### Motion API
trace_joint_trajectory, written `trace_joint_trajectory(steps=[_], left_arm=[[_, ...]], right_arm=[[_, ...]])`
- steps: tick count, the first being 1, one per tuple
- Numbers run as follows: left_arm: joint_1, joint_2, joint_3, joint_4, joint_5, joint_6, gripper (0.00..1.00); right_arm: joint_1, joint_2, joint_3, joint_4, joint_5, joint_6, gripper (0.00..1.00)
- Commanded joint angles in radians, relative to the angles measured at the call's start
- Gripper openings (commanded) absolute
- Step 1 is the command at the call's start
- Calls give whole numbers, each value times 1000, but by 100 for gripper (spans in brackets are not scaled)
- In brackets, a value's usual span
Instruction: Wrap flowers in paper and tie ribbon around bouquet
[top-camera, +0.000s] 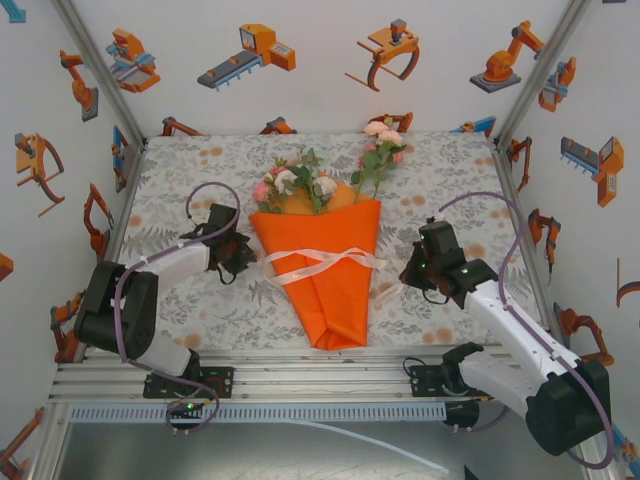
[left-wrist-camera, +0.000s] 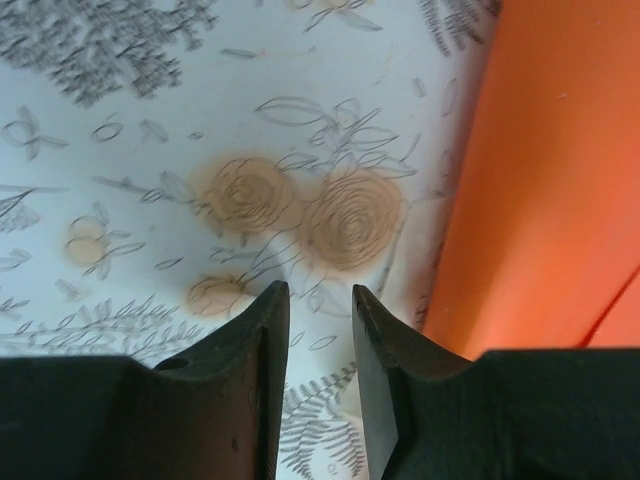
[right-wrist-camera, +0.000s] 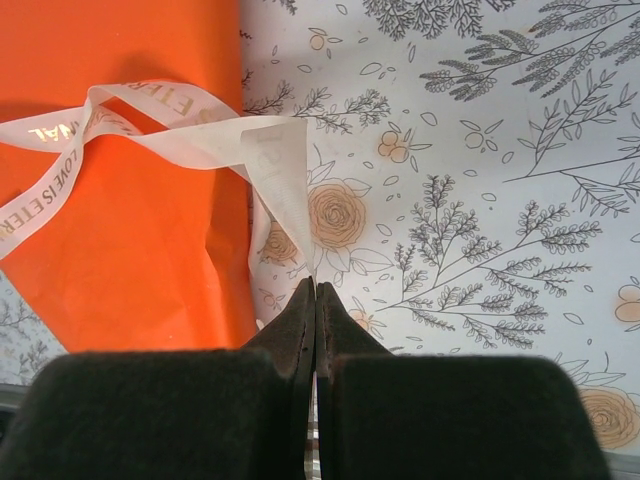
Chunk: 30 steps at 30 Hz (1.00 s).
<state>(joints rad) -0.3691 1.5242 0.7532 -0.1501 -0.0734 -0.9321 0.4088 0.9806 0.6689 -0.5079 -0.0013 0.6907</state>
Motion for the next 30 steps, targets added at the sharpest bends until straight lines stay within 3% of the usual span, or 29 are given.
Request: trace_joint_trajectory(steps=[1,5,8,14,22,30], left_arm=[[7,27,-25,157,99,-14,36],[6,50,-41,240,192,-37,36],[6,26,-66,213,236,-52,36],[7,-39,-90,74,213,-52,37],[6,76,-108,232,310,-107,36],[6,82,-101,236,304,-99,13]], right_arm=[[-5,-23,43,11,-10,3,0],[-4,-23,53,1,-3,0,0],[-4,-24,54,-6,-3,3,0],[-5,-23,52,-3,0,11,0],[-5,-28,51,-3,-6,20,0],[-5,-30,40,-1,-3,27,0]])
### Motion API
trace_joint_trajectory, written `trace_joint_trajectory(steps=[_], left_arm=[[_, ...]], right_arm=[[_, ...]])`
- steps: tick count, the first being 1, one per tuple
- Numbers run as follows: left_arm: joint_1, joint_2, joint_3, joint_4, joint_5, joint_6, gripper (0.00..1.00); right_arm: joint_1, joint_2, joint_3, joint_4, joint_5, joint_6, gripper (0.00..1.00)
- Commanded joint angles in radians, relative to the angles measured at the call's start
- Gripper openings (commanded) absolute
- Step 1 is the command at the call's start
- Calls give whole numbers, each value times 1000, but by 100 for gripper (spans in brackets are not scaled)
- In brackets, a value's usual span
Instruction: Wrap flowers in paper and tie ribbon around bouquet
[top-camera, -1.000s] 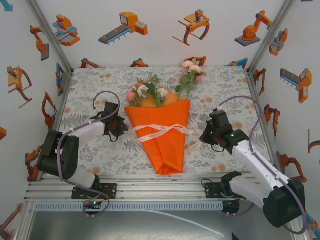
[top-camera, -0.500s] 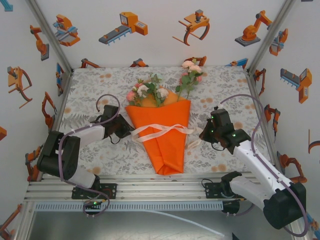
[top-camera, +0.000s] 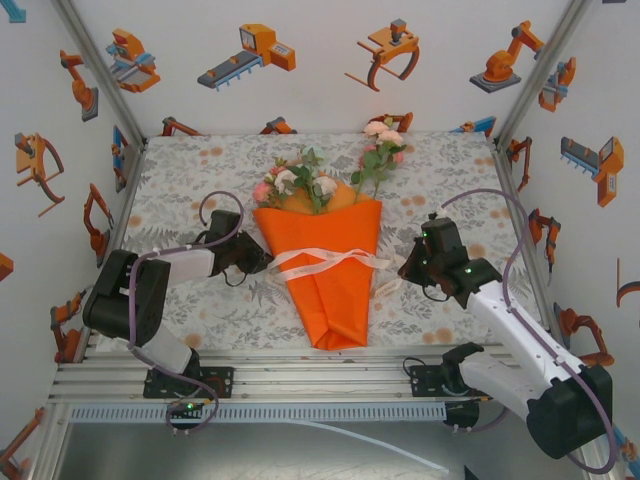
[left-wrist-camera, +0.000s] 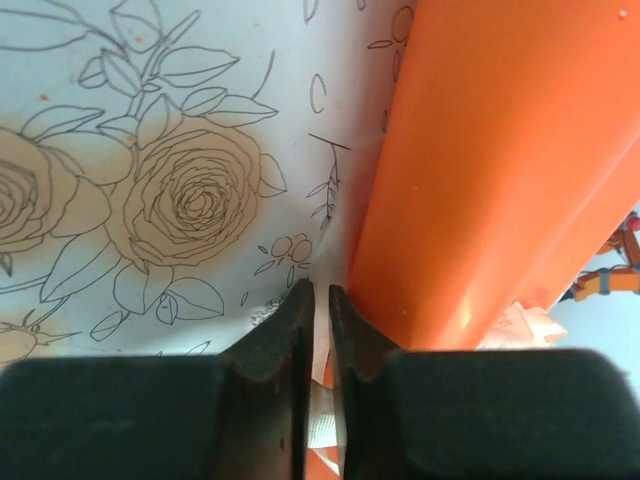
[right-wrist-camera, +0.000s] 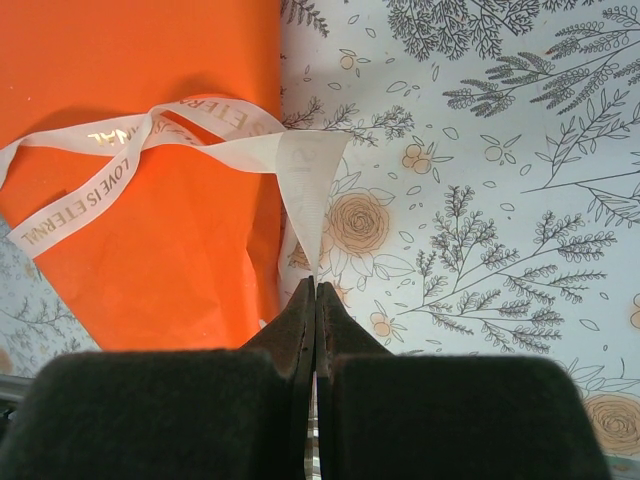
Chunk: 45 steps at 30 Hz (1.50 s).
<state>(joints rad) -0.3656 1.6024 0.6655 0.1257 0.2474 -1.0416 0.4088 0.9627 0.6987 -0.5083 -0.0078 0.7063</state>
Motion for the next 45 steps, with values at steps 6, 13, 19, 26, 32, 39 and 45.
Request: trace_joint_trajectory(steps=[6,13,19,26,32,39,45], left_arm=[[16,-70,6,-146,-99,45,0],[84,-195,8,-281,-235,120,0],[115,-266,34,-425,-379,172,0],[107,-254,3,-141,9,239,3],[50,-206,31,-177,112,226,18],[-58,-240,34,-284,170,249,25],[-132,-273,92,-459,13,373,29]], right_arm=[[-5,-21,18,-11,28,10,0],[-5,-62,12,-43,95,8,0],[-6,-59,12,-45,97,12,0],[-4,-26,25,-27,72,10,0],[-5,-4,28,-12,46,15,0],[-5,-6,28,-12,56,10,0],[-5,-4,20,-3,45,16,0]])
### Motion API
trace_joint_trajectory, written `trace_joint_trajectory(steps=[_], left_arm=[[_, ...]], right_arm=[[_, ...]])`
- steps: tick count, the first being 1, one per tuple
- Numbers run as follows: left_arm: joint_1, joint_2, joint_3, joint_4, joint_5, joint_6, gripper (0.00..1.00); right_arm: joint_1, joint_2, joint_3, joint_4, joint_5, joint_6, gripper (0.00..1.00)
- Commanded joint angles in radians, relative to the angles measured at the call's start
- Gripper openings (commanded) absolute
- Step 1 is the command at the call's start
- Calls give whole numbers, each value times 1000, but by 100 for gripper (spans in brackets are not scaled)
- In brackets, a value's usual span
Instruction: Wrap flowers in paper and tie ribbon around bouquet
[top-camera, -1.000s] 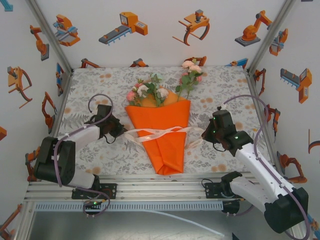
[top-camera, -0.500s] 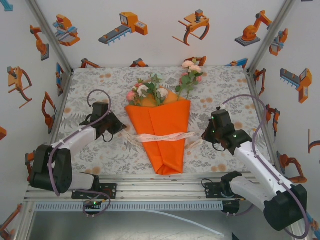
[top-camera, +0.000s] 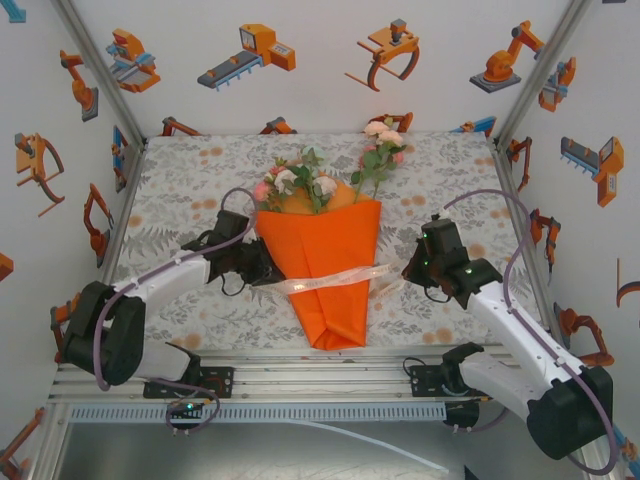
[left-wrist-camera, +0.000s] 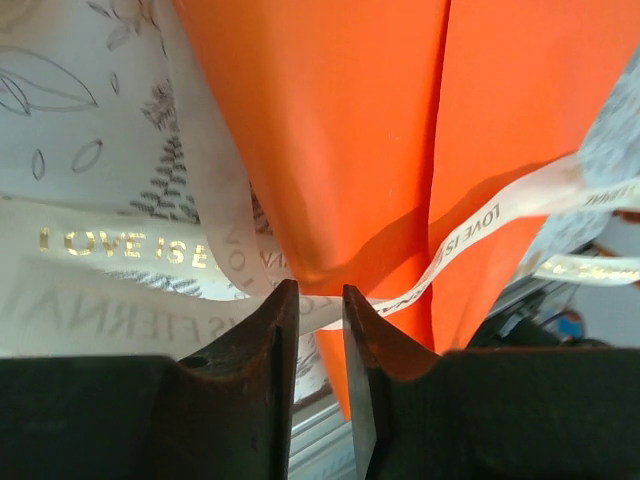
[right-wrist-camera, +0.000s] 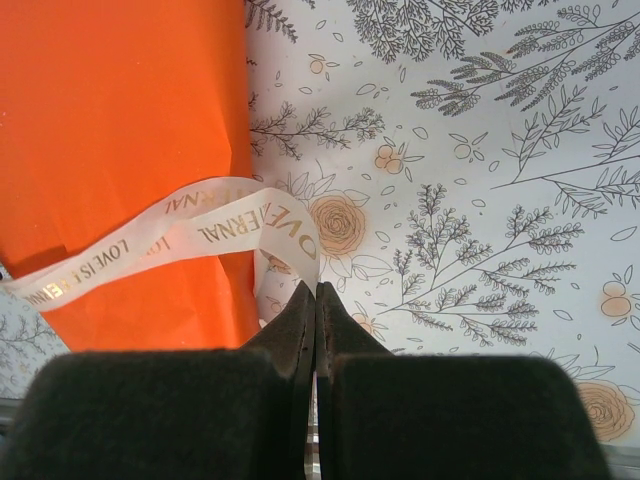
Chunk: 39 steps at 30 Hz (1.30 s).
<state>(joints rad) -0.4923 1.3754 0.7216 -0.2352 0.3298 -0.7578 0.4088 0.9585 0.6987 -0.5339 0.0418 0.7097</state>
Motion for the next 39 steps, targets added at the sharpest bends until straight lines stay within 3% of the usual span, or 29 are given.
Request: trace_joint_trajectory(steps=[1,5,7,9,15,21,24,27,39], left_arm=[[-6,-66,35,-87,-96,112,29],[-4,-129,50,-63,-222,190,31],[-4,-131,80,-86,-331,250,32],[9,-93,116,-133,-454,228,31],[43,89,234,-213,-313,152,29],[23,195,239,-205,-279,126,30],[7,225,235,-159,-252,125,36],[-14,257,246,-142,-263,142,42],[-121,406,364,-297,-435,229,49]], right_arm=[[-4,-2,18,23,-6,14,0],[-4,-5,12,23,-9,14,0],[-5,-7,12,24,-7,14,0],[-5,-5,11,34,-6,14,0],[-4,2,15,44,-17,14,0],[-5,-1,9,46,-15,11,0],[-5,0,7,46,-16,11,0],[-5,2,7,48,-16,13,0],[-5,8,15,41,-14,11,0]])
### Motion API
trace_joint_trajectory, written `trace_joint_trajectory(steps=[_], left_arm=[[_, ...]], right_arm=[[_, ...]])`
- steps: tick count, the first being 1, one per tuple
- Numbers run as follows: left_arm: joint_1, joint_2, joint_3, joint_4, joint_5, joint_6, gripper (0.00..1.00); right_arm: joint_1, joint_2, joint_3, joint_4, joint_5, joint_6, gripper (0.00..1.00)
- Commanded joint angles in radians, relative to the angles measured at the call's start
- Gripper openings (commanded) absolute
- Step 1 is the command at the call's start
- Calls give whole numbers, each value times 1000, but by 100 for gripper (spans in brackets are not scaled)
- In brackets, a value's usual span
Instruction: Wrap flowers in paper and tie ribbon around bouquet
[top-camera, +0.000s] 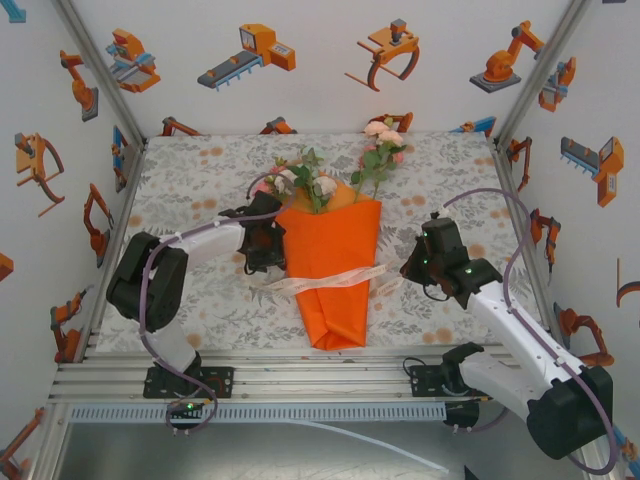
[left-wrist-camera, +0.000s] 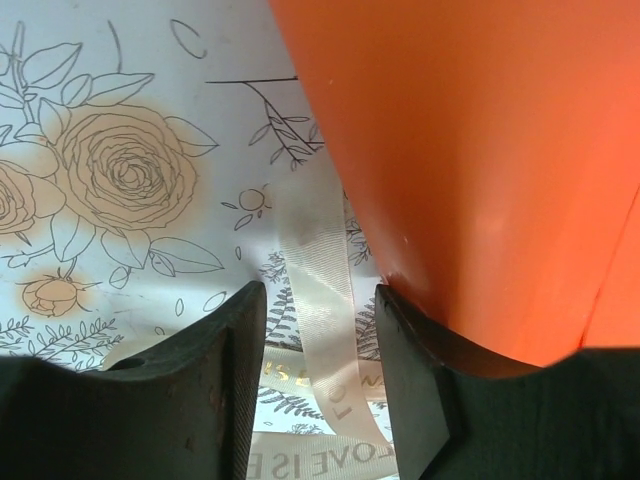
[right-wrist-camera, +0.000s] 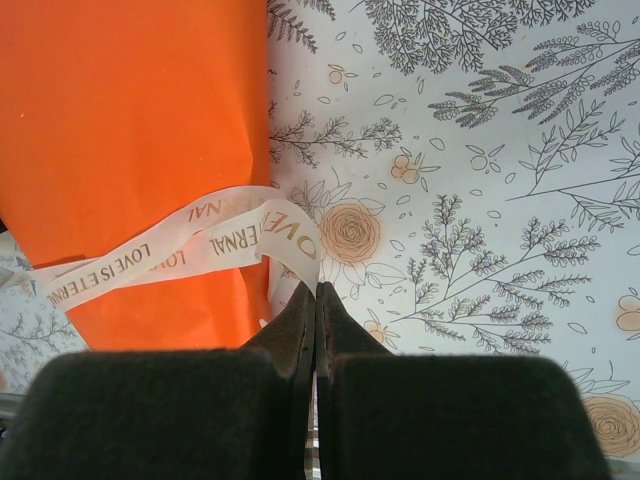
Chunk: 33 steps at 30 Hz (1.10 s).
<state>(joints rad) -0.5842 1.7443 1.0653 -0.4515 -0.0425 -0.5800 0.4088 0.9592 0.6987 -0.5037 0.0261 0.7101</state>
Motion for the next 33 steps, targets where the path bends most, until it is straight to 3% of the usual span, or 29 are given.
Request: trace_joint_trajectory(steps=[1,5,11,19,21,22,28,33], left_arm=[[-39,52,34,-107,-93,59,49],[-73,131,97,-243,-222,79,48],[-92,190,104,-290,-292,56,41],[-92,190,91,-293,-340,14,11],[-85,160,90,-285,-347,11,0],[-79,143,92,-283,-356,9,0],[48,-55,79,-229,-374,-19,0],[200,-181,58,-208,-340,-16,0]], right_arm=[[-5,9,16,12,1,11,0],[-5,2,19,11,0,9,0],[-5,-8,19,5,5,8,0],[-5,-23,18,-3,18,7,0],[-5,-23,18,-4,28,7,0],[-5,-23,17,-3,34,8,0],[-21,-19,49,-33,160,8,0],[-101,-33,53,-36,165,-4,0]])
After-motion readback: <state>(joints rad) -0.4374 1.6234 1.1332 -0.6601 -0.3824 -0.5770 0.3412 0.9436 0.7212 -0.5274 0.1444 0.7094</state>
